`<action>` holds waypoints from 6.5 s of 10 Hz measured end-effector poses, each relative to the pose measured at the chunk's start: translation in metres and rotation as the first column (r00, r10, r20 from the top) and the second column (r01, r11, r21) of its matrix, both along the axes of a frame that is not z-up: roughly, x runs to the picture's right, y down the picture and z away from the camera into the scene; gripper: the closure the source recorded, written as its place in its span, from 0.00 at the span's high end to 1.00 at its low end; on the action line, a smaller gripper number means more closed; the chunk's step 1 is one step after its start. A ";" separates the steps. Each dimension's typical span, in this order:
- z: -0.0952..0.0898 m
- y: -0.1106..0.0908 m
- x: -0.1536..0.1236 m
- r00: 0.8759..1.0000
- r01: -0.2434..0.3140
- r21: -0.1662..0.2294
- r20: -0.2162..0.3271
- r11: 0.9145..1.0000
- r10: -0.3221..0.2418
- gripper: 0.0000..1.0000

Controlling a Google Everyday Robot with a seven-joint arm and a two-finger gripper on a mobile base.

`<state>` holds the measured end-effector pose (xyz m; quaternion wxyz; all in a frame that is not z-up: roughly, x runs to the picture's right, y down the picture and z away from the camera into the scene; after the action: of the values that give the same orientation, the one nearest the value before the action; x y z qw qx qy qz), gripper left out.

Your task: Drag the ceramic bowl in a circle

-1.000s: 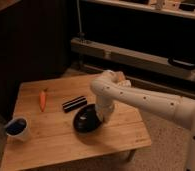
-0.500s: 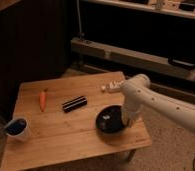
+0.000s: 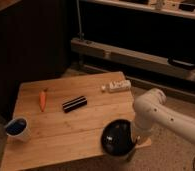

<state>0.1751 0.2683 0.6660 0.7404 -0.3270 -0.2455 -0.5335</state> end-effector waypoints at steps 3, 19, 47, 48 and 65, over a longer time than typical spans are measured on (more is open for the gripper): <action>-0.049 0.034 -0.062 0.982 0.096 0.010 0.162 0.995 -0.096 0.00; 0.067 -0.056 -0.209 0.983 0.065 -0.003 0.174 0.998 -0.064 0.00; -0.013 0.001 -0.209 0.971 0.142 -0.022 0.198 0.990 -0.135 0.00; -0.008 -0.004 -0.224 0.967 0.152 -0.021 0.209 0.988 -0.144 0.00; 0.121 -0.119 -0.096 0.960 -0.159 -0.016 -0.234 0.987 0.151 0.00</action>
<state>0.0795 0.1490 0.7873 0.7977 -0.3797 -0.1912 -0.4276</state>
